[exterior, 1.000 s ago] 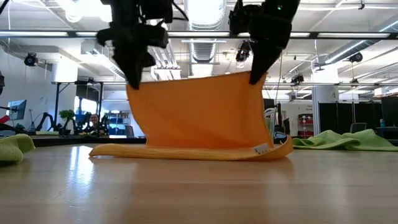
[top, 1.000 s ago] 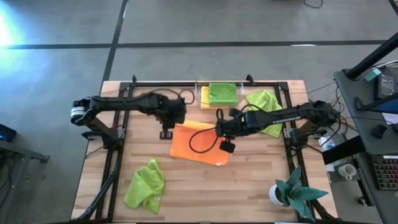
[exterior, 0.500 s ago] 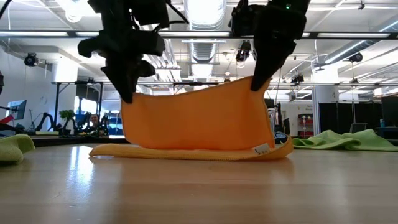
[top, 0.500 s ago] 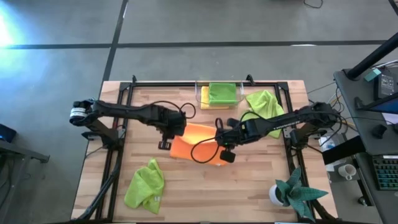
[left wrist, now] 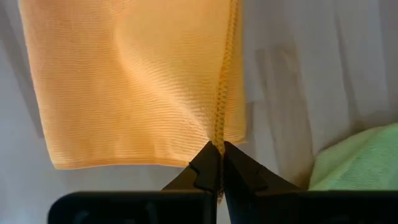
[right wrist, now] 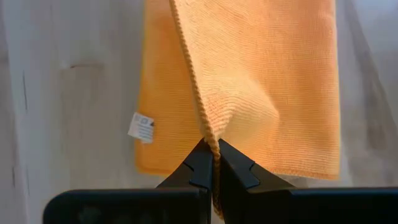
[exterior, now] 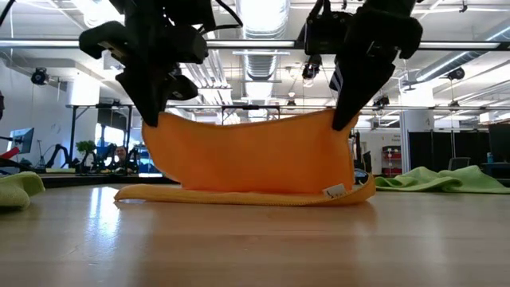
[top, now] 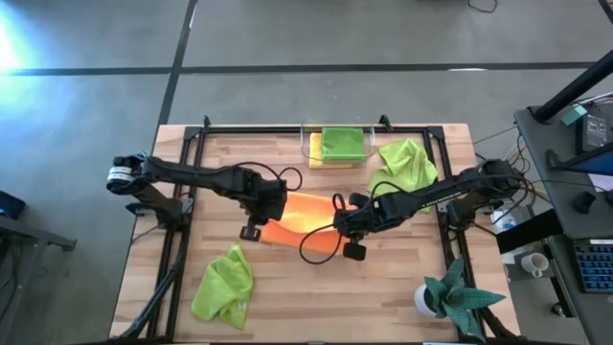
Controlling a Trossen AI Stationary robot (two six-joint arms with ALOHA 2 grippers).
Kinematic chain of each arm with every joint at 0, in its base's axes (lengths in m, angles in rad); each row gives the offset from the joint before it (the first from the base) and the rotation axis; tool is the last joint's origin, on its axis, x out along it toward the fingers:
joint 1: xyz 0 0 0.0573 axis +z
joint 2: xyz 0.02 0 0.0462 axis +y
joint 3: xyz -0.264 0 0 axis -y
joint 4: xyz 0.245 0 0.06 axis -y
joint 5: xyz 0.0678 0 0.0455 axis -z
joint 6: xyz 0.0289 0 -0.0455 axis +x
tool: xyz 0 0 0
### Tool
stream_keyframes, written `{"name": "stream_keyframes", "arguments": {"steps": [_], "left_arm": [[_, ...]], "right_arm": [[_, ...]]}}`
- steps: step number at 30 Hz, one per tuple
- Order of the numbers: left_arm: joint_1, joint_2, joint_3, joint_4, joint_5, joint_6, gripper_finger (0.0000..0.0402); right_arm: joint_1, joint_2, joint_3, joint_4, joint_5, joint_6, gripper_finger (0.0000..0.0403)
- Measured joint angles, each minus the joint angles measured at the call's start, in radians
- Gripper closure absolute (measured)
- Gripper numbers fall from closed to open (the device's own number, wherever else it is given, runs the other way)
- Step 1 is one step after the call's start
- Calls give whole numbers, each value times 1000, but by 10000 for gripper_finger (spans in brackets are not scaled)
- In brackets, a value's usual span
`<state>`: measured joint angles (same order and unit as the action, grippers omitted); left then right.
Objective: Fold microfiber towels
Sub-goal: Fold the orange microfiber cloth
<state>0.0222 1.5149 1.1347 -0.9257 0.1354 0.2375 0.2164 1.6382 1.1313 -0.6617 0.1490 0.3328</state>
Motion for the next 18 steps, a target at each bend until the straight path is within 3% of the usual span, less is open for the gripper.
{"name": "stream_keyframes", "arguments": {"steps": [7,18], "left_arm": [[-3,1,0,0,2,0,402],[-7,1,-1,-7,5,1,402]], "right_arm": [[6,0,-26,64,-39,7,384],[6,0,-40,68,-47,68,300]]}}
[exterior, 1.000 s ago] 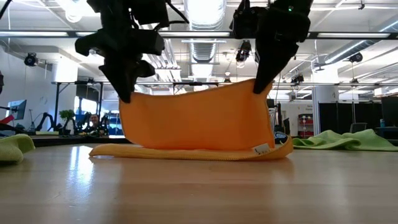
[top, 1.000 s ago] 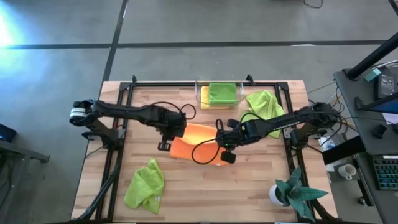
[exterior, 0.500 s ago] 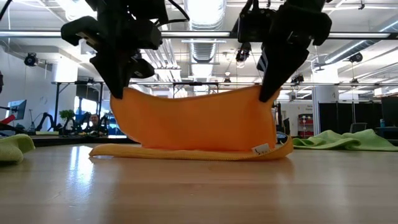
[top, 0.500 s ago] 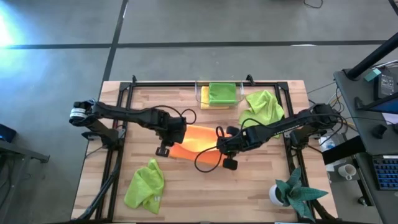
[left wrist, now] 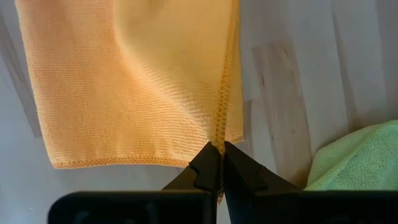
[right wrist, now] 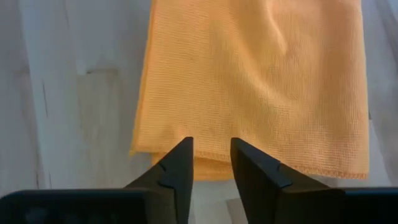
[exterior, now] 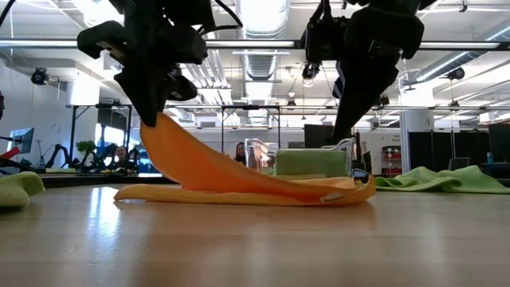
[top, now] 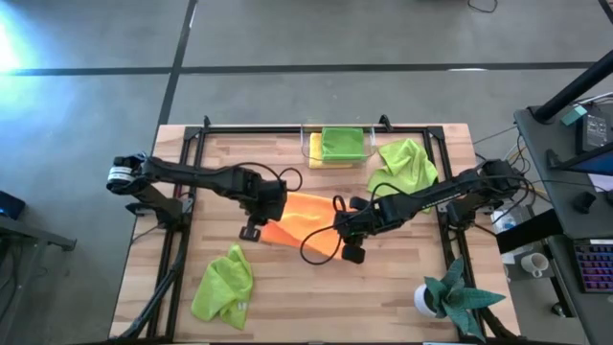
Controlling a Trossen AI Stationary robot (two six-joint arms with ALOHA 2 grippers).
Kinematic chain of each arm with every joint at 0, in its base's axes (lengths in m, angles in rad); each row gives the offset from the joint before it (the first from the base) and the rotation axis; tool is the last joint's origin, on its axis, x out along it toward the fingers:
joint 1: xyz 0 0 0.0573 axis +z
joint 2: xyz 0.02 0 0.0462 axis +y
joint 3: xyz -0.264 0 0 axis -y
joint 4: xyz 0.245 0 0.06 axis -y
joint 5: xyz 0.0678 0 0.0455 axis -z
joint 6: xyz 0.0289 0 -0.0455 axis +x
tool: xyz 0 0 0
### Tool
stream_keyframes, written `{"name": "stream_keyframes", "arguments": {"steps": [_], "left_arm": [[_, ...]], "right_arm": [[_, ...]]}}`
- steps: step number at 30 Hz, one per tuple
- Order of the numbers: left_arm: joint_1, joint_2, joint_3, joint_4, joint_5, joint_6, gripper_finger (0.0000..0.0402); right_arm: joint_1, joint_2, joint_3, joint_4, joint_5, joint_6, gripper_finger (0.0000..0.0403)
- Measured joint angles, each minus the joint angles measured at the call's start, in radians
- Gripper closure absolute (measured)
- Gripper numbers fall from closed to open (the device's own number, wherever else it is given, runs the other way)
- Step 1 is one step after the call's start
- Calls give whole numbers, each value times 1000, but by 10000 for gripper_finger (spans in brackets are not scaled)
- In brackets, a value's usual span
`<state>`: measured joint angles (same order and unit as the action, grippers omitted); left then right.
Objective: Fold microfiber towels
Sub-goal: Fold the orange microfiber cloth
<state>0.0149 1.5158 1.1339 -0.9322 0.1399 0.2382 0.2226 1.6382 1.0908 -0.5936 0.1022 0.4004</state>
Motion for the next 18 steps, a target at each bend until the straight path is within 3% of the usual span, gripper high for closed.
{"name": "stream_keyframes", "arguments": {"steps": [6,18], "left_arm": [[-4,0,0,-1,1,0,392],[-2,-21,-1,-33,6,-23,271]], "right_arm": [[0,0,21,0,3,-5,278],[0,0,34,0,3,10,277]]}}
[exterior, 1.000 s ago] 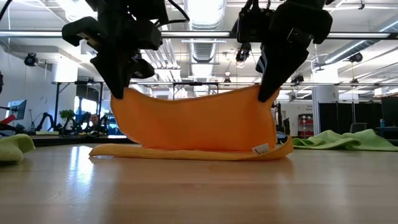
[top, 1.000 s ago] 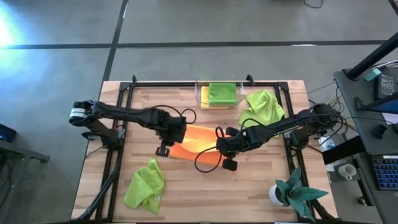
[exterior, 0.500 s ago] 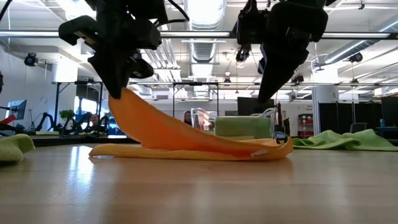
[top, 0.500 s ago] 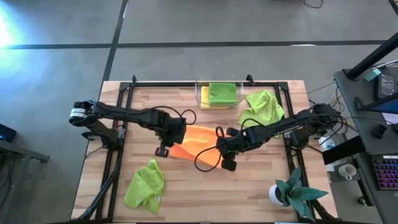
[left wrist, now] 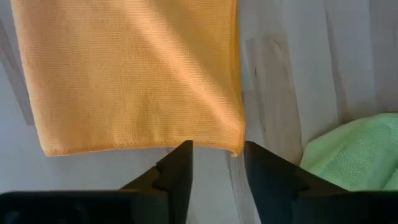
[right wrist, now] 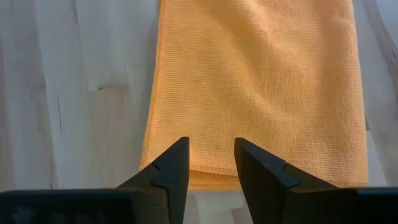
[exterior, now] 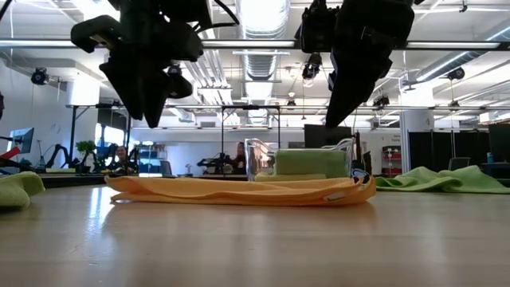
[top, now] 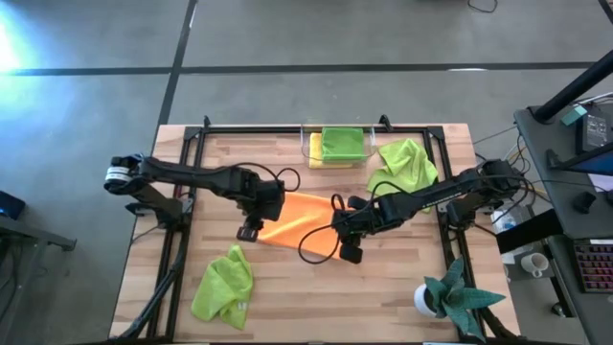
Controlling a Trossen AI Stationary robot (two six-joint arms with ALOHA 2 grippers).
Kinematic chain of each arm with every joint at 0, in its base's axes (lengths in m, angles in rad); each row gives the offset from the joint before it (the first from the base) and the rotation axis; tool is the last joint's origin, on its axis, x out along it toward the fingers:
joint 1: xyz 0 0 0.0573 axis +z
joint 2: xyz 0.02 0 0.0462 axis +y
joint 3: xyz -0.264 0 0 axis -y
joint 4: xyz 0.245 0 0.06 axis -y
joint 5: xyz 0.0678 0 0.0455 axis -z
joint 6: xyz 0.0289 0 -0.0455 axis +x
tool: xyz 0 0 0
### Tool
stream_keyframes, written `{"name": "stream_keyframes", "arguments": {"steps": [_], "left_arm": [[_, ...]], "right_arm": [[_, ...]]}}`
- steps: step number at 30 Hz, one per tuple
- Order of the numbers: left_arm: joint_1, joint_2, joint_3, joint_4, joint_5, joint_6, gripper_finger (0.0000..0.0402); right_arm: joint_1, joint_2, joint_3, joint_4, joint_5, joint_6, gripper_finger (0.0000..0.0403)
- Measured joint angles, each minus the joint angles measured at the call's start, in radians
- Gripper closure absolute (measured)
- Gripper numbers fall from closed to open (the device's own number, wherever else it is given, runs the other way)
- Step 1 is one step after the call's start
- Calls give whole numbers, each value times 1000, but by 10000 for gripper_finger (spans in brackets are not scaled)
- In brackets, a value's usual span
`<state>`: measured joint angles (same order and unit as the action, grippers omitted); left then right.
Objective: Fold microfiber towels
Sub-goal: Fold the orange microfiber cloth
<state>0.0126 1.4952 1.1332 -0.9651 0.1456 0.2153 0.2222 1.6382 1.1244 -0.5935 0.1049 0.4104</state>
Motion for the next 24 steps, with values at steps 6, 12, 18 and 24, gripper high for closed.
{"name": "stream_keyframes", "arguments": {"steps": [6,12,18,24], "left_arm": [[15,-4,-7,47,-21,-10,263],[56,1,-129,270,-23,-34,263],[101,1,-250,523,-24,-80,263],[139,21,-328,698,-33,-81,263]], "right_arm": [[-12,0,6,0,0,35,277],[-48,0,-21,8,-34,52,278],[-57,16,-80,172,-117,97,287],[-57,79,-107,245,-138,124,314]]}}
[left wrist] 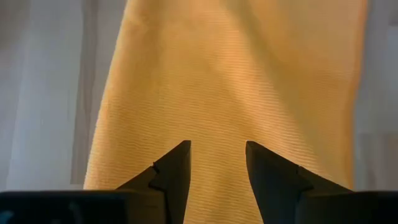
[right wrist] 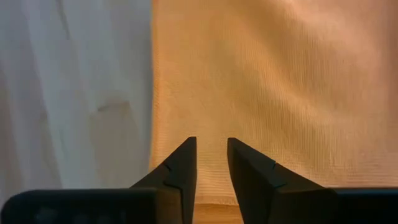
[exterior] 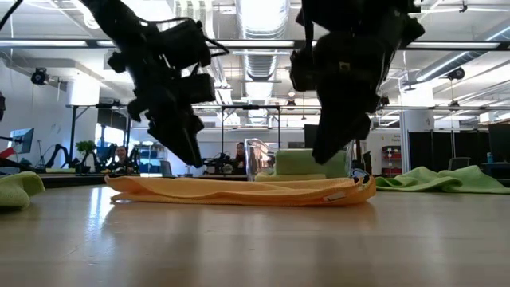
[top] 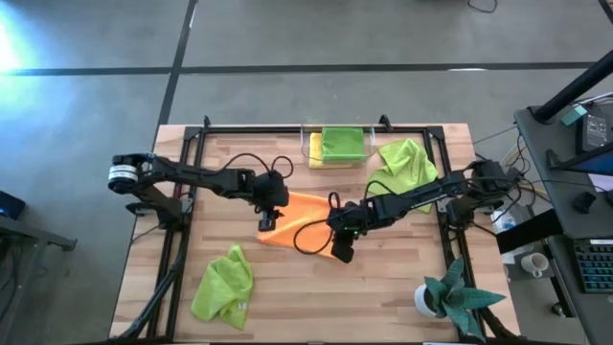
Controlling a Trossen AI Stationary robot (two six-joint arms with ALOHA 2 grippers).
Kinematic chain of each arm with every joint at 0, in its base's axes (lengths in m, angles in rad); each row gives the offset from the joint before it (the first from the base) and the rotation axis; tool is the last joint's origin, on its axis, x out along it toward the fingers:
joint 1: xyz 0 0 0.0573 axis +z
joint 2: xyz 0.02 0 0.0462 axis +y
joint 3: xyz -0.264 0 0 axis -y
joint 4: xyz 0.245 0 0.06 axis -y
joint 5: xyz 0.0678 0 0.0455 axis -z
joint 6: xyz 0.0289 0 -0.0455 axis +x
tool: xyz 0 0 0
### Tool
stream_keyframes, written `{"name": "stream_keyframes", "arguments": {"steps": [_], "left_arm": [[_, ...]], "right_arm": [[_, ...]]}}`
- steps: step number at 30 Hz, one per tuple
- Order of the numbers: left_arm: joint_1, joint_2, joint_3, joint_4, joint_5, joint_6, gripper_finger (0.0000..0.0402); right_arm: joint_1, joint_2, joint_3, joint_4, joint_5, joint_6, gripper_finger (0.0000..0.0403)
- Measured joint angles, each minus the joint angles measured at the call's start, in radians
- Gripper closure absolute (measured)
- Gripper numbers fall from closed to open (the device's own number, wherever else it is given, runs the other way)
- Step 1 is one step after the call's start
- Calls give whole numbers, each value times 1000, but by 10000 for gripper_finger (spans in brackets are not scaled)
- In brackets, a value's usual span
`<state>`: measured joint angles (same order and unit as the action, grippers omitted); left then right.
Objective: Fold microfiber towels
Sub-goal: Fold the orange microfiber cloth
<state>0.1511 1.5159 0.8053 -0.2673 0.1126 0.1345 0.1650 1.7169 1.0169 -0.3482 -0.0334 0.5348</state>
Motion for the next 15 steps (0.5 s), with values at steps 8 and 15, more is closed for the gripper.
{"name": "stream_keyframes", "arguments": {"steps": [8,15], "left_arm": [[9,72,-20,38,14,2,263],[9,140,-17,61,18,2,263]], "right_arm": [[0,51,5,46,-1,42,368],[0,99,8,50,-46,69,394]]}}
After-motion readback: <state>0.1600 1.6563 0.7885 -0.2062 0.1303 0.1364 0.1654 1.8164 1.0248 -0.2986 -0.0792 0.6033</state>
